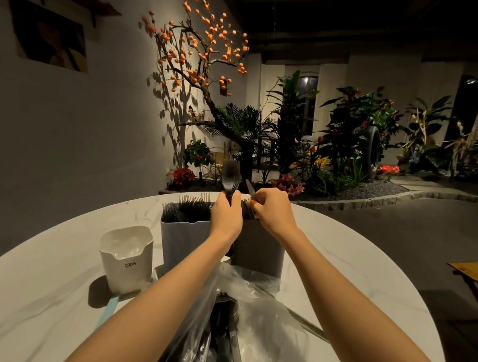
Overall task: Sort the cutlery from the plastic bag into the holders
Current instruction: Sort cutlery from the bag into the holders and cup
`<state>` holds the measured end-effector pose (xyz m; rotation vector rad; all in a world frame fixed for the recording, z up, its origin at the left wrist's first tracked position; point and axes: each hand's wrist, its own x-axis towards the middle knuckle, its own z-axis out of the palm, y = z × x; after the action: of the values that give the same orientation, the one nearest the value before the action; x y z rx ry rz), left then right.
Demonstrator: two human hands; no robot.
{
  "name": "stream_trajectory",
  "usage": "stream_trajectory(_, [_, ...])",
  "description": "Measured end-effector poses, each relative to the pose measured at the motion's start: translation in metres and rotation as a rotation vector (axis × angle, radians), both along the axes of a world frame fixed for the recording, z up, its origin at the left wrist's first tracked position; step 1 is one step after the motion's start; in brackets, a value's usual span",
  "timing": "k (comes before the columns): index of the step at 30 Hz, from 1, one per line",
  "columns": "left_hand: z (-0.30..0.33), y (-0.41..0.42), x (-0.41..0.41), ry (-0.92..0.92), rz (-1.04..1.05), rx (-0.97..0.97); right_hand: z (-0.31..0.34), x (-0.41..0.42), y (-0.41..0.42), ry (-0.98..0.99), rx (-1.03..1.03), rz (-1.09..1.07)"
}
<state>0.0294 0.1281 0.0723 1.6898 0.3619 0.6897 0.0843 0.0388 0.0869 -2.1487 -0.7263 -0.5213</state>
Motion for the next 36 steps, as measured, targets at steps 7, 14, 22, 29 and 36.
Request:
stream_trajectory(7, [0.0, 0.003, -0.006, -0.004, -0.006, -0.001, -0.005, -0.005, -0.007, 0.023, 0.129, 0.07])
stream_trajectory(14, [-0.002, 0.003, -0.011, 0.002, -0.023, 0.015, -0.009, -0.011, -0.014, -0.065, 0.002, -0.121])
stream_trajectory(22, [-0.011, -0.002, -0.023, 0.022, -0.022, 0.02, -0.018, -0.022, -0.021, -0.022, 0.008, -0.036])
stream_trajectory(29, [-0.028, -0.001, -0.039, 0.13, -0.083, 0.09, -0.03, -0.041, -0.029, 0.17, -0.201, 0.107])
stream_trajectory(36, [-0.038, -0.015, -0.066, 0.351, -0.212, 0.115, -0.055, -0.042, -0.039, 0.352, -0.548, 0.04])
